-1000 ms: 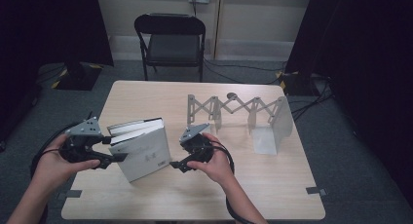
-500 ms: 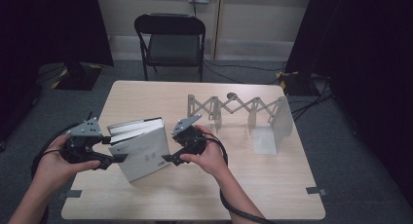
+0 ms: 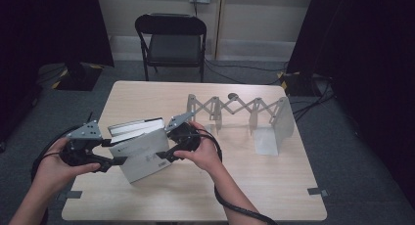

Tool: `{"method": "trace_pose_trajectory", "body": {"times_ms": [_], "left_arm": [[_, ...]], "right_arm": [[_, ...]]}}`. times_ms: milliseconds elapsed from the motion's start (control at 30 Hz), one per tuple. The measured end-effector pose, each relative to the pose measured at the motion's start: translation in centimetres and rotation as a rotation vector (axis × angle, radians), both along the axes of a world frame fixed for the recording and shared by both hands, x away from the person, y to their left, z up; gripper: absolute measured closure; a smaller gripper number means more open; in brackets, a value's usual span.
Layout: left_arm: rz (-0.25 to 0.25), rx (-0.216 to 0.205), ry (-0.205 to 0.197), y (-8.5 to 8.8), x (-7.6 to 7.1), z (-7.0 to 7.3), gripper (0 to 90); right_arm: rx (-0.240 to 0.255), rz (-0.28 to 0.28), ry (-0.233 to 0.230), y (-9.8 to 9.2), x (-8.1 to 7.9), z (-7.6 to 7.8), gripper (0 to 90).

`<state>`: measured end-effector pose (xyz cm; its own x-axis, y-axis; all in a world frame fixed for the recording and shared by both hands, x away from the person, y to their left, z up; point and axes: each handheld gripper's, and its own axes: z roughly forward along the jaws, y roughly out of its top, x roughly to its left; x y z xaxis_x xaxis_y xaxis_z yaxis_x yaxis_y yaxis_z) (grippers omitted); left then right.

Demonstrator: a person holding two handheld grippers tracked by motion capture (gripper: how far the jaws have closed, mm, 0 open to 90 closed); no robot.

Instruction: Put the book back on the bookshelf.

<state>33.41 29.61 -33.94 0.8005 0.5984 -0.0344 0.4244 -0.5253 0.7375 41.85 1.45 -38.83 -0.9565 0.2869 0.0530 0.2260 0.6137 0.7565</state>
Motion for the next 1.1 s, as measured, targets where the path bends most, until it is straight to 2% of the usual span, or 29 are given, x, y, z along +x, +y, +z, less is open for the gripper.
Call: {"method": "trace_pose_trajectory", "body": {"times_ms": [267,333,367,667,767,800,867,933,1033,1067,1100], "left_arm": [[0.005,0.0,0.002,0.0,-0.1,-0.3,31.8],[0.005,0.0,0.004,0.0,-0.1,-0.4,32.0],[0.008,0.0,0.005,0.0,0.0,-0.4,32.1],[0.03,0.003,0.014,0.4,0.2,-1.1,31.3],[0.031,-0.003,0.01,0.5,0.1,-1.2,31.5],[0.034,0.0,0.009,0.5,0.1,-1.2,31.5],[0.039,-0.003,0.012,0.6,0.1,-1.2,30.6],[0.036,0.004,0.006,0.7,0.2,-1.2,30.2],[0.05,-0.011,0.01,0.9,0.2,-1.4,27.1],[0.055,-0.003,0.005,0.9,0.2,-1.5,24.9],[0.06,-0.001,0.007,0.9,0.2,-1.6,24.9]], "right_arm": [[0.013,-0.01,-0.002,0.4,0.2,0.0,23.9],[0.005,-0.017,-0.017,0.4,0.1,-0.1,32.5],[-0.004,-0.016,-0.031,0.3,0.1,-0.1,32.9],[-0.034,0.054,0.004,-0.5,-1.1,0.5,45.5],[-0.032,0.049,0.003,-0.4,-1.3,0.5,44.8],[-0.027,0.047,0.003,-0.4,-1.3,0.5,42.0],[0.031,0.049,0.014,-0.1,-1.3,0.6,33.9],[0.048,0.059,-0.001,0.3,-1.3,0.9,31.5],[0.031,0.066,-0.024,1.2,-1.4,1.1,31.9],[0.009,0.06,-0.051,1.6,-1.6,1.2,34.5],[0.009,0.06,-0.051,1.6,-1.6,1.2,34.5]]}}
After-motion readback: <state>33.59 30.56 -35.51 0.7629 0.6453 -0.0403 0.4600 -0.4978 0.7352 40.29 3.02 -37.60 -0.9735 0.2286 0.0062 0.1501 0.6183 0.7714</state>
